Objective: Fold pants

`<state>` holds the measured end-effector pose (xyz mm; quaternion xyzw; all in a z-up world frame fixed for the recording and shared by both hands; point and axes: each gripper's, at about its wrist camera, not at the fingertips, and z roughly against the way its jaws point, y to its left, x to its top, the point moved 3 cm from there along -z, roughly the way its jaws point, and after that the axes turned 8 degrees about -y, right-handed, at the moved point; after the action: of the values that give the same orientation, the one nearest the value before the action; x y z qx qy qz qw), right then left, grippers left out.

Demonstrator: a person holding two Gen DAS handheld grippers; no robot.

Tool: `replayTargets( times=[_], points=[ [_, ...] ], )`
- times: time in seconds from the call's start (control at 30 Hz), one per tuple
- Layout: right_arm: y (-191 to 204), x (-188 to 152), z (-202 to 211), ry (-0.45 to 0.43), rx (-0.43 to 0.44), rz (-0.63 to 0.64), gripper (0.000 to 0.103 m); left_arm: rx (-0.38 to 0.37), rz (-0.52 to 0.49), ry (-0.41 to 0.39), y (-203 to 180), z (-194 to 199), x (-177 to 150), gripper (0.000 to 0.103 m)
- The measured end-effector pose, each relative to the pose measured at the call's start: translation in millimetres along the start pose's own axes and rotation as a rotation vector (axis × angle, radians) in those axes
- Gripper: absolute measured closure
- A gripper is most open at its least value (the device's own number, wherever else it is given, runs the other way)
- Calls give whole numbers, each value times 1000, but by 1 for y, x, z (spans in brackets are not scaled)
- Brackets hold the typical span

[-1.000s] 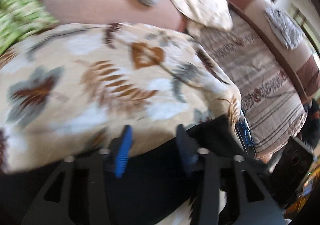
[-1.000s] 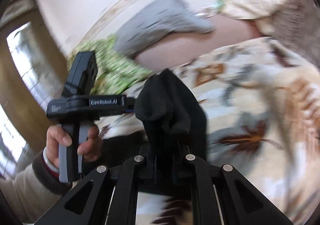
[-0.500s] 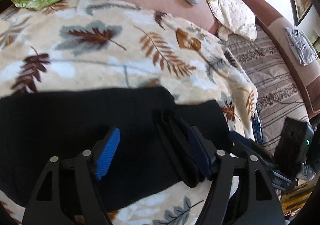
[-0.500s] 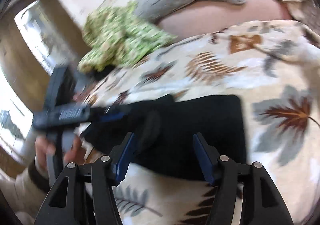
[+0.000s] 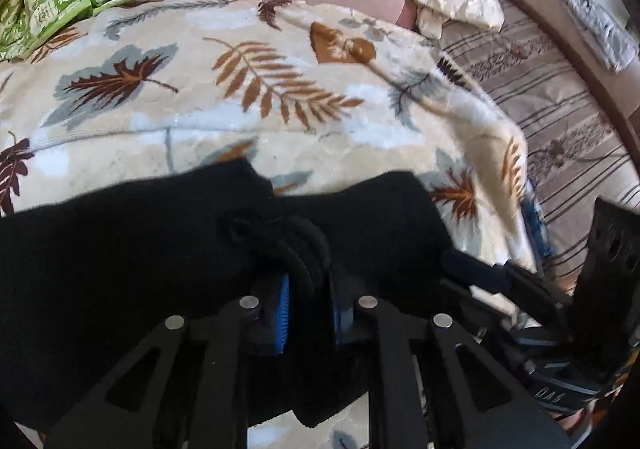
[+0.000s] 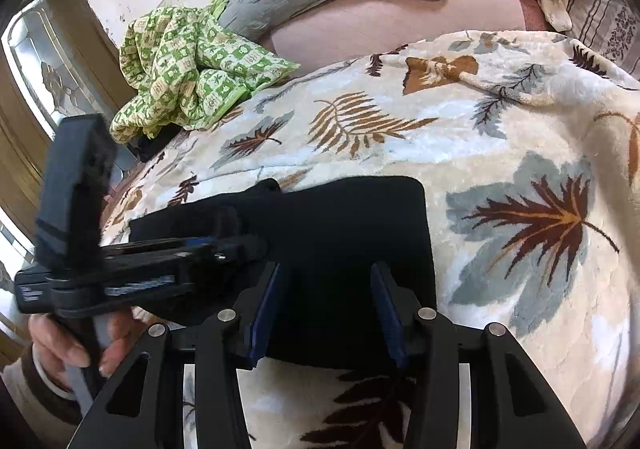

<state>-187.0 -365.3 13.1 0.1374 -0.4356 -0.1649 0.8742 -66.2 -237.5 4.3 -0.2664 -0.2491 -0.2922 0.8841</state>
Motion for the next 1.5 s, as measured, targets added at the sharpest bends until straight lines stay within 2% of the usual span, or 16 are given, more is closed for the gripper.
replayTargets(
  times=[0.1, 0.2, 0.3, 0.43, 0.67, 0.8, 0.83, 0.87, 0.93, 1.03, 1.17, 1.3, 1.5],
  points=[
    [8, 4, 6, -6, 12, 23, 53, 3, -22, -46, 4, 14, 7, 90],
    [18, 4, 2, -15, 46, 44, 53, 35, -19, 9, 11, 3, -2, 88],
    [26, -4, -21, 41, 36, 71, 53, 45, 13, -1, 17, 5, -9, 84],
    [37, -4, -22, 46, 28, 113, 53, 97, 8, -48, 20, 25, -8, 66],
    [51, 8, -26, 29, 42, 123, 53, 213, -2, -133, 37, 60, -12, 55],
    [62, 6, -40, 37, 26, 152, 56, 265, 2, -159, 46, 74, -18, 53],
    [66, 4, -46, 47, 27, 157, 61, 270, 6, -162, 48, 77, -20, 52],
    [69, 2, -51, 53, 34, 159, 70, 275, 12, -165, 51, 80, -22, 52],
    [78, -3, -60, 73, 47, 181, 74, 286, 20, -169, 55, 85, -25, 46],
    [90, -5, -61, 75, 44, 224, 74, 302, 34, -176, 61, 93, -30, 45],
    [93, 0, -50, 66, 65, 201, 71, 319, 52, -188, 67, 102, -35, 43],
    [92, 3, -40, 40, 44, 204, 71, 327, 83, -204, 74, 110, -40, 39],
    [84, -8, -52, 79, 22, 165, 71, 347, 119, -211, 83, 115, -49, 37]
  ],
)
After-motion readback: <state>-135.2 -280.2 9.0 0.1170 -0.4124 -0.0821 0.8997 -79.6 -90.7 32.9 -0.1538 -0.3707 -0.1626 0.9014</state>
